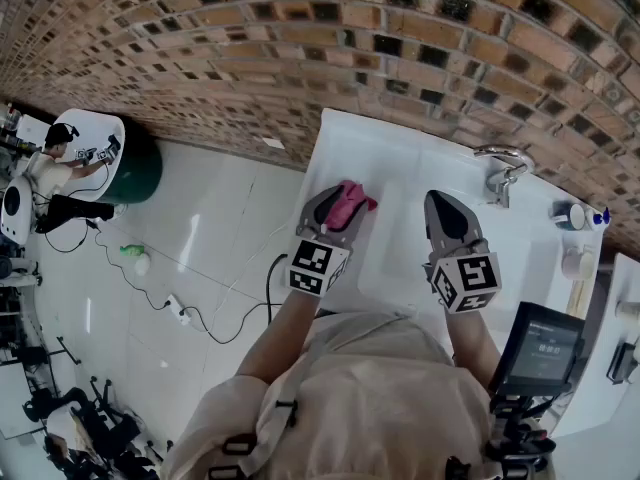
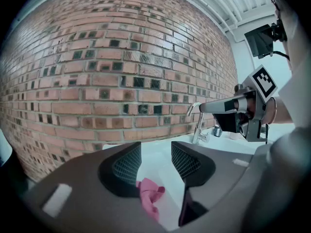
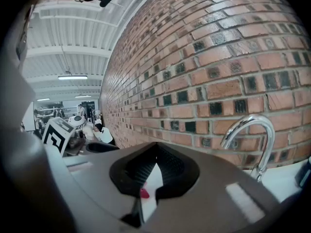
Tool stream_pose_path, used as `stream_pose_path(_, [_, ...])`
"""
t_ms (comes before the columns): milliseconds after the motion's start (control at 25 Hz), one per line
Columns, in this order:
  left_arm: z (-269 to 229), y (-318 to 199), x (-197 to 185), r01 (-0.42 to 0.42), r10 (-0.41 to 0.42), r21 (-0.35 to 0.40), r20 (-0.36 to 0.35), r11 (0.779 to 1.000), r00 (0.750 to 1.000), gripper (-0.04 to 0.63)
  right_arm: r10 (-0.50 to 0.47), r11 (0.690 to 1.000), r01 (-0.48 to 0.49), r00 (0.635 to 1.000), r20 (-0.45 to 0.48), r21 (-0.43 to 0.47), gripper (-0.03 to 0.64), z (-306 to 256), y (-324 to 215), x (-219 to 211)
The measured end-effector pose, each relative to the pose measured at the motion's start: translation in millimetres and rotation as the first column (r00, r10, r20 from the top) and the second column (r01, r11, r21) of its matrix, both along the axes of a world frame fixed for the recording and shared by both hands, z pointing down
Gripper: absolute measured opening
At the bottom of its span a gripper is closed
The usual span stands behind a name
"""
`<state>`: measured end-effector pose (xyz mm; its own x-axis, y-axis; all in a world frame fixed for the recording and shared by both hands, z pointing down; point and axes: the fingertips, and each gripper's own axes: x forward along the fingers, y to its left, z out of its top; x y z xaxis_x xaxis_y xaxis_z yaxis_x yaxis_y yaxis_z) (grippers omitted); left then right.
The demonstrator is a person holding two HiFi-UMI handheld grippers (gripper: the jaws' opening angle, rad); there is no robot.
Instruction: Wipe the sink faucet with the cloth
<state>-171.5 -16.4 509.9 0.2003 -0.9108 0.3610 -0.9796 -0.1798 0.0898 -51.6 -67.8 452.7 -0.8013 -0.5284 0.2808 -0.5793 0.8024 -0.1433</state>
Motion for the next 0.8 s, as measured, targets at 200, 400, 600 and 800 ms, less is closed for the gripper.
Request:
stream_pose_path(200, [43.7,-5.3,-12.6,0.009,-0.009,-0.096,0.006,0.995,1.000,0.194,-0.014,0.999,0.013,1.000,-0.010,-0.042,-0.011,19.4,-7.9,-9.3])
stream_pose_path(400, [100.4,2.7,-23.5,0.016,-0.003,-0.245,0.055,0.969,0.998,0.243,-0.045,0.997,0.044,0.999,-0.015,-0.059,-0.011,31.2,-10.6,-18.9])
stream_pose_path(600, [142.5,6.3,-31.4,0.013,0.009,-0.361,0.060,0.932,0.998,0.245,-0.057,0.994,0.054,0.998,-0.028,-0.091,-0.011,45.9,-12.9,-24.5])
stream_pose_path(800, [173.3,7.7,-36.9,0.021,0.004,-0.445,0.054,0.895,0.999,0.245,-0.078,0.989,0.072,0.996,-0.045,-0.129,-0.011,62.7,-11.5,-31.2])
